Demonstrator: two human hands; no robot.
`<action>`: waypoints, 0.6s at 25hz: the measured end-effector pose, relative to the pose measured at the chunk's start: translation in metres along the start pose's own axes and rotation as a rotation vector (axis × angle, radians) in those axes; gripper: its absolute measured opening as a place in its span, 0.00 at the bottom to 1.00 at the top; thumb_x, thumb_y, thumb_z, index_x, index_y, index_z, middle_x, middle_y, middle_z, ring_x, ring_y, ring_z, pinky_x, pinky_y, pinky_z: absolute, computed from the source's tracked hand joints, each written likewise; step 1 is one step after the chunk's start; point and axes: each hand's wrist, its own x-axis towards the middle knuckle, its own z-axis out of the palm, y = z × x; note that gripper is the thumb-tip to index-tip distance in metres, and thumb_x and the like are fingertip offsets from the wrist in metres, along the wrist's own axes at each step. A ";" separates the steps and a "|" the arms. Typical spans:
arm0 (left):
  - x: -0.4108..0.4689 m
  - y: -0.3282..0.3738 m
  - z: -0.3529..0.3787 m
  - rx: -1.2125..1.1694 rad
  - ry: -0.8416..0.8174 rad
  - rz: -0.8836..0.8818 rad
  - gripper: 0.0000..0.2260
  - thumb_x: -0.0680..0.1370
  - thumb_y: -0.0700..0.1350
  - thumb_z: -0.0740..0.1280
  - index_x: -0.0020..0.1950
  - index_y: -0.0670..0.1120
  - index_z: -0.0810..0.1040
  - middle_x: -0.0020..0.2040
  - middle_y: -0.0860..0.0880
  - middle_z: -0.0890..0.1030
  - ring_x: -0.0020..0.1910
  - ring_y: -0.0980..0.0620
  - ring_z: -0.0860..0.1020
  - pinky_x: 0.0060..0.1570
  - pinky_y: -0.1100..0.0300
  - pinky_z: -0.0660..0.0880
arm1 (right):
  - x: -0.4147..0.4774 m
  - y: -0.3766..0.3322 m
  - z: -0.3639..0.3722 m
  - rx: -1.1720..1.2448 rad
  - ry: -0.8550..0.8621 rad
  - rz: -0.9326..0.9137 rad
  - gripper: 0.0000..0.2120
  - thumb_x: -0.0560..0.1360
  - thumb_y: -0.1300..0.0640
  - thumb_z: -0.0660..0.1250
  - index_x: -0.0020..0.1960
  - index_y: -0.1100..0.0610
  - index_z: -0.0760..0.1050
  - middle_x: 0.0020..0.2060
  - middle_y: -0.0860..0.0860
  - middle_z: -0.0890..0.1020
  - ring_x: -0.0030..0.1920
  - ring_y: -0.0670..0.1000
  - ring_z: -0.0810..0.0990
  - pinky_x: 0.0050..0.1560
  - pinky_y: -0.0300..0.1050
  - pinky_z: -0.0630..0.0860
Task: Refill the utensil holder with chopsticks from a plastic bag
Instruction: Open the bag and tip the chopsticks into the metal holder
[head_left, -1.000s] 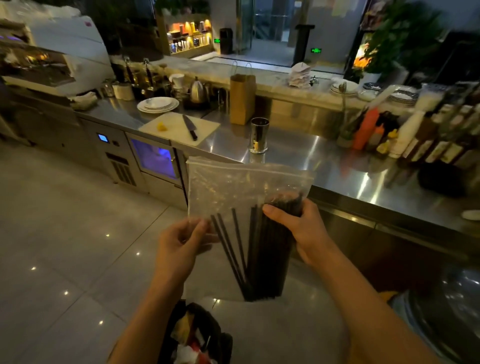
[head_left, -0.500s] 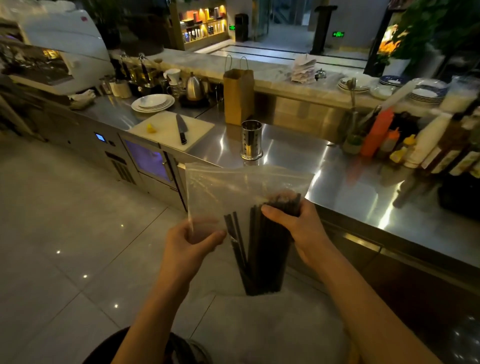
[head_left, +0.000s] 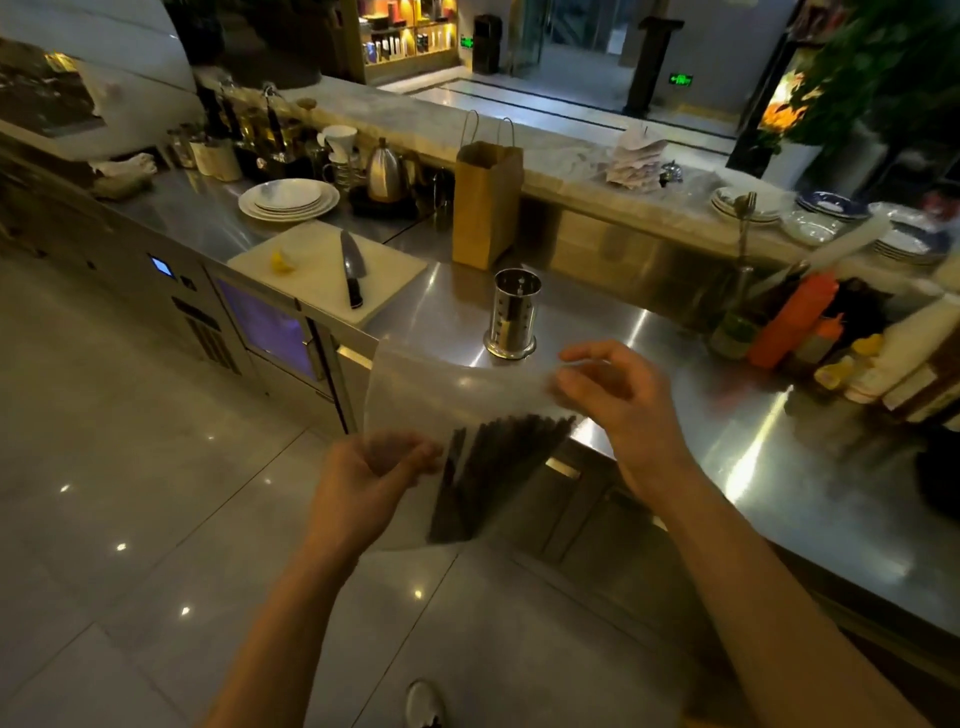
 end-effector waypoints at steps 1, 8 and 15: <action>0.015 0.001 -0.006 0.044 -0.017 0.031 0.03 0.76 0.43 0.68 0.44 0.50 0.82 0.43 0.55 0.85 0.43 0.57 0.83 0.46 0.57 0.78 | 0.016 -0.003 0.001 -0.110 -0.055 -0.024 0.07 0.74 0.59 0.69 0.51 0.52 0.79 0.42 0.49 0.85 0.46 0.45 0.84 0.47 0.35 0.78; 0.125 0.010 -0.038 0.284 -0.133 0.137 0.05 0.76 0.41 0.70 0.43 0.50 0.81 0.37 0.51 0.85 0.38 0.63 0.82 0.39 0.72 0.75 | 0.112 0.010 0.035 -0.531 -0.372 -0.071 0.08 0.77 0.55 0.64 0.54 0.45 0.77 0.46 0.37 0.81 0.48 0.34 0.80 0.51 0.26 0.74; 0.214 0.013 -0.021 0.332 -0.028 0.076 0.08 0.72 0.45 0.74 0.51 0.50 0.81 0.43 0.55 0.84 0.42 0.63 0.81 0.45 0.67 0.75 | 0.187 0.037 0.021 -0.457 -0.444 -0.012 0.08 0.79 0.61 0.62 0.51 0.55 0.80 0.43 0.48 0.84 0.43 0.44 0.84 0.46 0.37 0.81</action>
